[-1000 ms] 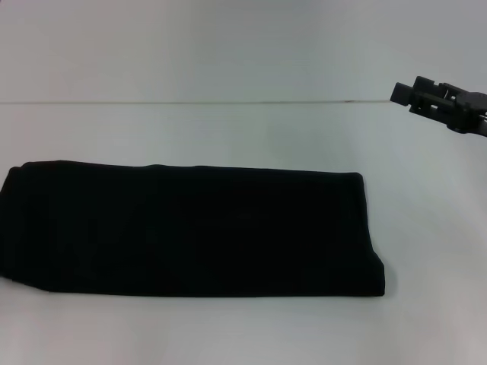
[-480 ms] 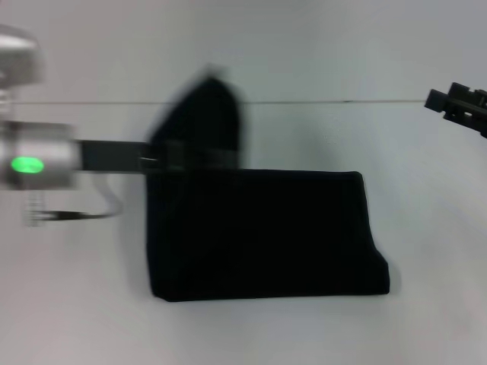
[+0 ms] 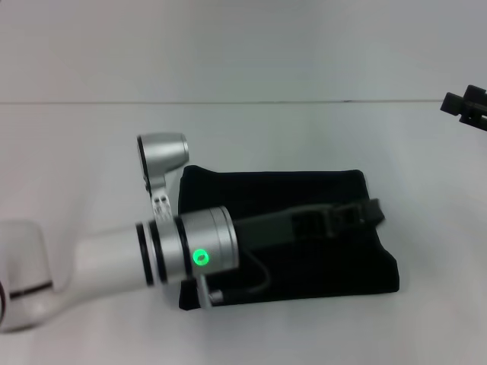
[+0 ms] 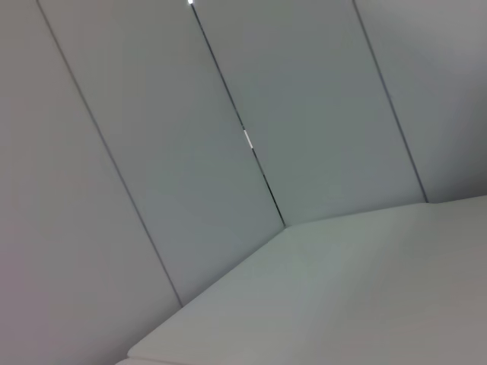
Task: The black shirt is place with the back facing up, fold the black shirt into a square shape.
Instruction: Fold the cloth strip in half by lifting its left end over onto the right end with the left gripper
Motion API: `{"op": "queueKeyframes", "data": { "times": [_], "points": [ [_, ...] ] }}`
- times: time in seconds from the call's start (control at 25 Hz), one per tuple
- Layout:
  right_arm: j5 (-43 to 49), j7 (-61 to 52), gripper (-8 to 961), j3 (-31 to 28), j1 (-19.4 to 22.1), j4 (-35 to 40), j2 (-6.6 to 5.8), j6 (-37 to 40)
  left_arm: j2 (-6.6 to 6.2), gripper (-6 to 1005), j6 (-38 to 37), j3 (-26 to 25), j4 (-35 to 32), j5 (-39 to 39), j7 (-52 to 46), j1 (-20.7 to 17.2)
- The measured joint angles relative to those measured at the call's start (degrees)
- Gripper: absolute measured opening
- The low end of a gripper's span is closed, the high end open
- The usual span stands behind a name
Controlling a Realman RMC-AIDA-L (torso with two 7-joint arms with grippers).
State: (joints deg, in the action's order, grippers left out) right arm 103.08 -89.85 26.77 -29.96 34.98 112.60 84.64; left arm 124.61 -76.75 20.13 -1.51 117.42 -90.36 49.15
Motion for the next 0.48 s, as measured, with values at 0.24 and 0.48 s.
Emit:
{"op": "queueKeyframes", "data": {
  "times": [0.24, 0.48],
  "points": [
    [0.22, -1.39, 836, 0.46, -0.10, -0.20, -0.52, 0.59, 0.09, 269, -2.44, -2.46, 6.47, -0.56, 7.63, 0.58],
    [3.81, -9.63, 836, 0.69, -0.01, -0.20, -1.68, 1.96, -0.29, 420, -13.94, -0.52, 3.10, -0.12, 7.73, -0.38]
  ]
}}
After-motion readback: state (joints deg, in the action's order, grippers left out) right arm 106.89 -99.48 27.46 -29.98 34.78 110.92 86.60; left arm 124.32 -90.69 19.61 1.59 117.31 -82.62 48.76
